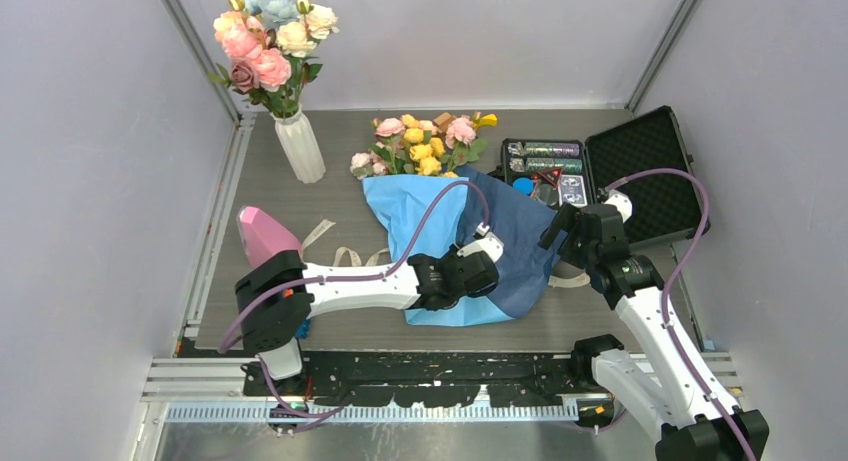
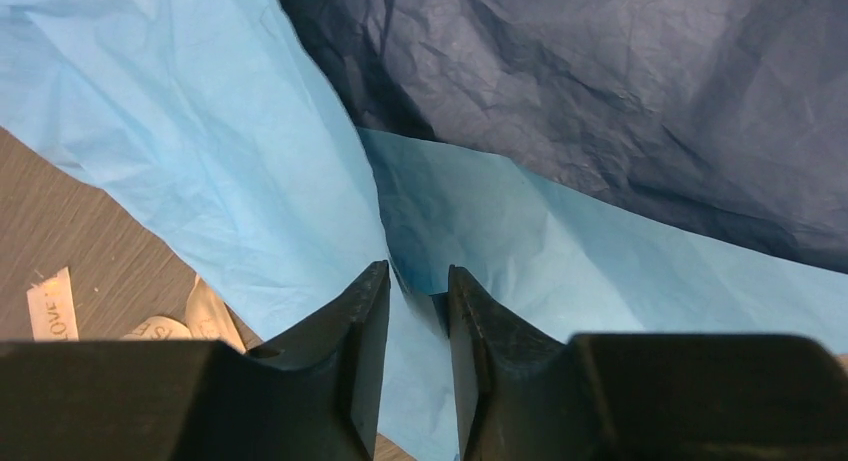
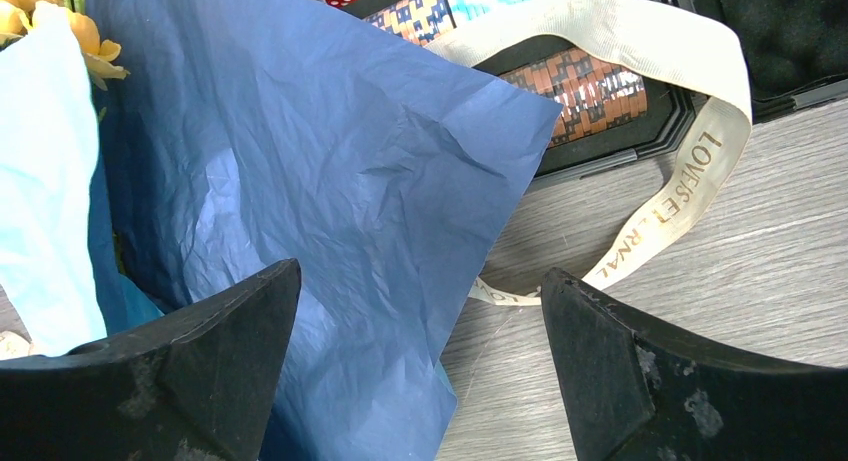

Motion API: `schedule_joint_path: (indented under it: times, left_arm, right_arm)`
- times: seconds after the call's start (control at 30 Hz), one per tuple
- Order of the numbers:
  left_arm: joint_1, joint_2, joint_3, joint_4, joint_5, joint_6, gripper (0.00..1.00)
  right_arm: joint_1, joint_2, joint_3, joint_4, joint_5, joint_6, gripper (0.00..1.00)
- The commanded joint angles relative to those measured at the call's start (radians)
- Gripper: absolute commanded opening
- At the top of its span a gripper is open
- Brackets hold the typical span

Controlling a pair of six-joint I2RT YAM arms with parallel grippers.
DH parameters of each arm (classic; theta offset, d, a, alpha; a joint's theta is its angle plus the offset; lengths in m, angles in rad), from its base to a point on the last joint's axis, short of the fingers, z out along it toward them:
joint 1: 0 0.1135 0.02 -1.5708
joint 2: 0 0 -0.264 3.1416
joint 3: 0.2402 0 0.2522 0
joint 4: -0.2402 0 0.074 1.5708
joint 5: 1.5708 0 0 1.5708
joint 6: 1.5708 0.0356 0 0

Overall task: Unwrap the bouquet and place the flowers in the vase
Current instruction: Unfold the wrapping paper at the center of the board.

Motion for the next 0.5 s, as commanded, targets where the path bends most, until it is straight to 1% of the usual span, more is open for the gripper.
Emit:
schedule_joint_path:
  times: [0.0,0.07,0.2,0.27,0.37,0.47]
  left_arm:
    - [-0.003,-0.008,0.036,-0.010,-0.057,0.000,0.28]
    - [-0.004,-0.008,0.037,-0.010,-0.060,0.005,0.22]
    - [-0.003,-0.005,0.047,-0.038,-0.103,0.011,0.01]
    - [-0.003,-0.014,0.047,-0.049,-0.114,0.011,0.00]
    - [-0.002,-0.040,0.035,-0.049,-0.118,0.001,0.00]
    - [-0.003,-0.078,0.014,-0.034,-0.114,-0.024,0.00]
  right_arm:
    - [-0.004,-0.018,0.020,0.009,-0.008,-0.012,0.95]
    - [-0.004,-0.015,0.028,-0.005,0.008,-0.020,0.95]
    - [-0.004,-0.010,0.041,-0.029,0.005,-0.035,0.94]
    - [-0.004,-0.012,0.043,-0.035,-0.008,-0.037,0.93]
    - [-0.003,-0.004,0.063,-0.078,0.015,-0.036,0.91]
    - [-0.004,0.002,0.061,-0.079,0.023,-0.029,0.91]
